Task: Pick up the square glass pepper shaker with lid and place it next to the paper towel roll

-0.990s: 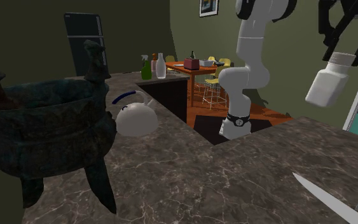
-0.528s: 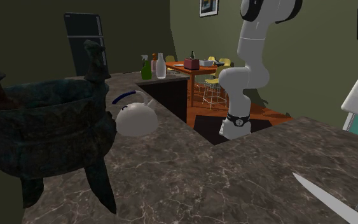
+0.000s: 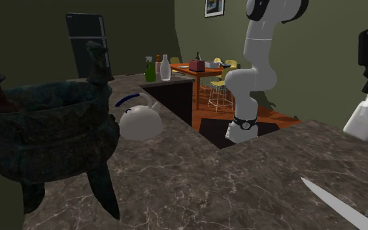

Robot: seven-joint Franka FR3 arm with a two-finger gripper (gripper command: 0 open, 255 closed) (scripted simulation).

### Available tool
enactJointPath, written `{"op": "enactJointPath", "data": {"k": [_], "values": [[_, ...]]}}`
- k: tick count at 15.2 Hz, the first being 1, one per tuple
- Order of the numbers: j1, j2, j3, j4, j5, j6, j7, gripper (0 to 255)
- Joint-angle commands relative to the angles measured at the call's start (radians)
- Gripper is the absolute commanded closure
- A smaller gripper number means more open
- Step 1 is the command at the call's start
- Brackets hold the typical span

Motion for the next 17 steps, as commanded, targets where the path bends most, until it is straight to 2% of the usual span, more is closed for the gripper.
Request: {"op": "enactJointPath", "data": {"k": [1,17], "values": [[-0.001,-0.005,0.0,-0.034,0.0,0.029,0.004,255],[-0.005,-0.014,-0.003,-0.259,-0.007,0.243,0.042,255]]}}
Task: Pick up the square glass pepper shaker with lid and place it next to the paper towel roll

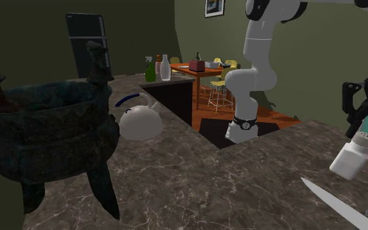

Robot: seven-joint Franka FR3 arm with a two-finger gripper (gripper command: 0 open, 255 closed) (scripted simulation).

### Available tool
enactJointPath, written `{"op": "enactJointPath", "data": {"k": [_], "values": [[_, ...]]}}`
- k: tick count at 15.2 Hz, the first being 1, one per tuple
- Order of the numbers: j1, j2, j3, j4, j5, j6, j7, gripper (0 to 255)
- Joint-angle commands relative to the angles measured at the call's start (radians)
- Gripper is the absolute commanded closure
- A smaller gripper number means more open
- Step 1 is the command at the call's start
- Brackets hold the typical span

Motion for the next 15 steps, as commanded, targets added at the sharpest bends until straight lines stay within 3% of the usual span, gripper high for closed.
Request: {"op": "enactJointPath", "data": {"k": [1,15], "values": [[-0.001,-0.002,0.0,-0.028,-0.001,0.026,0.005,255],[-0.003,0.04,-0.004,-0.164,-0.016,0.201,0.039,255]]}}
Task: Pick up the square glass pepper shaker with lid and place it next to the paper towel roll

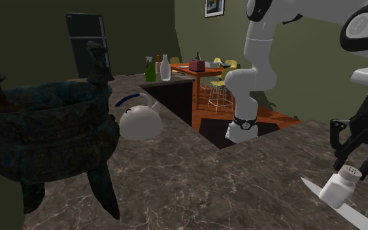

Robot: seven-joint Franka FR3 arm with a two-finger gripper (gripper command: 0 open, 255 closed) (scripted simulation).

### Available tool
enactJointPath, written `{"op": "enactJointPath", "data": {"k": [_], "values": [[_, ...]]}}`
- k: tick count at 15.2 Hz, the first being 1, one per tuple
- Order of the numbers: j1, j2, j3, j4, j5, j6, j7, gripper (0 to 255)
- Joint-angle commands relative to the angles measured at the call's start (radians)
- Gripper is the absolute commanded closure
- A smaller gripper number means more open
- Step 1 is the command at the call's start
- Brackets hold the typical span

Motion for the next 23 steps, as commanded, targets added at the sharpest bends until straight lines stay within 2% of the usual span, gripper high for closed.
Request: {"op": "enactJointPath", "data": {"k": [1,9,16,17,22,23], "values": [[0.0,0.003,0.0,-0.022,-0.003,0.025,0.005,255],[-0.001,0.044,-0.003,-0.077,-0.015,0.119,0.026,255],[-0.001,0.044,-0.003,-0.077,-0.015,0.119,0.026,255],[-0.001,0.044,-0.003,-0.077,-0.015,0.119,0.026,0],[-0.001,0.044,-0.003,-0.077,-0.015,0.119,0.026,0],[0.002,0.03,0.0,-0.06,-0.011,0.089,0.024,0]]}}
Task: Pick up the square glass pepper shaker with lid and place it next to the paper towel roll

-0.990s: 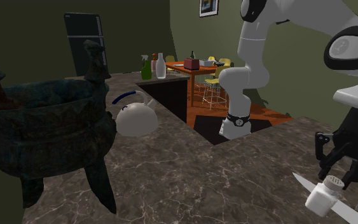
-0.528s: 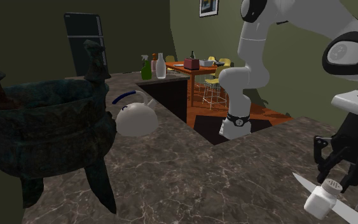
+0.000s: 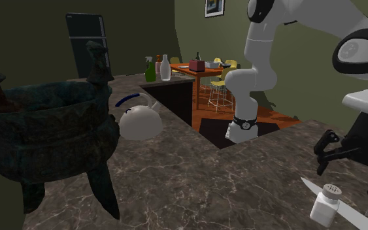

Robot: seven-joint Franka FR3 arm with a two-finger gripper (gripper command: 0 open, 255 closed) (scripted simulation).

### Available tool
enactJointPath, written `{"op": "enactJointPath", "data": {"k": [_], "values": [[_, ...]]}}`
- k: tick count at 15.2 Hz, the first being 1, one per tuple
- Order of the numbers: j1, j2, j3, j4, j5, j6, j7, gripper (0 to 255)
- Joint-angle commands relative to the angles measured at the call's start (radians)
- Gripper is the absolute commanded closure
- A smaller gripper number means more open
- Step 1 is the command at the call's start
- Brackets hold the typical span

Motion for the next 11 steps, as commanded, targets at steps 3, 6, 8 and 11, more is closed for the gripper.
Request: {"op": "enactJointPath", "data": {"k": [3,6,8,11], "values": [[0.01,-0.038,0.009,0.063,0.011,-0.102,-0.007,0],[0.01,-0.038,0.009,0.062,0.011,-0.102,-0.007,0],[0.01,-0.038,0.009,0.063,0.011,-0.102,-0.007,0],[0.01,-0.038,0.009,0.063,0.011,-0.102,-0.007,0]]}}
